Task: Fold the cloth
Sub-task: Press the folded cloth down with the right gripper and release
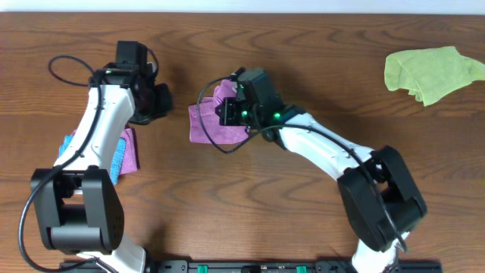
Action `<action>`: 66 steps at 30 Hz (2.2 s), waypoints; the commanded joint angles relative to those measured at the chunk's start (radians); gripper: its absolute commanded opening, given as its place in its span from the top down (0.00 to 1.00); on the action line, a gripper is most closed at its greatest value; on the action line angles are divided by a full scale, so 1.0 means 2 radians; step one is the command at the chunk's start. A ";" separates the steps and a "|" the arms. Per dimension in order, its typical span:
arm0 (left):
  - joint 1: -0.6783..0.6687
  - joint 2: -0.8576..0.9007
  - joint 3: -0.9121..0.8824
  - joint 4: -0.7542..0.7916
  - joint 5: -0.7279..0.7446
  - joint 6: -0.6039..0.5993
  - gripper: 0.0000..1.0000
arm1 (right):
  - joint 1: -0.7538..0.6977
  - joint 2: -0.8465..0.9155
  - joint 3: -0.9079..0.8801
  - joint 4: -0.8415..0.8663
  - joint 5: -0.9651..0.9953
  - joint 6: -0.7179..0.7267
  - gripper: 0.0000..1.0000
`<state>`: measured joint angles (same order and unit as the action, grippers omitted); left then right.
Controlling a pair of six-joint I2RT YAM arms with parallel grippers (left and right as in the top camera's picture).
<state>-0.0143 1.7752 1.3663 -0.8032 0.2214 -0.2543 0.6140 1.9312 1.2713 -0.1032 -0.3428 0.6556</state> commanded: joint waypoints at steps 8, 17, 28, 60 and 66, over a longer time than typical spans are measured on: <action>0.051 -0.013 -0.004 -0.011 0.017 0.015 0.94 | 0.031 0.026 0.039 -0.011 0.002 -0.022 0.99; 0.059 -0.013 -0.004 -0.011 0.019 0.015 0.94 | 0.044 0.042 0.039 -0.010 0.005 -0.022 0.99; 0.059 -0.013 -0.004 -0.010 0.020 0.015 0.94 | 0.057 0.063 0.039 -0.008 0.005 -0.021 0.99; 0.059 -0.013 -0.004 -0.011 0.021 0.015 0.94 | 0.067 0.092 0.045 0.023 0.005 -0.013 0.44; 0.059 -0.013 -0.004 -0.014 0.021 0.015 0.94 | 0.062 0.088 0.068 0.009 -0.020 -0.013 0.41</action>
<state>0.0975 1.7706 1.3663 -0.8215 0.2588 -0.2352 0.7391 2.1067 1.3655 -0.0753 -0.3523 0.6353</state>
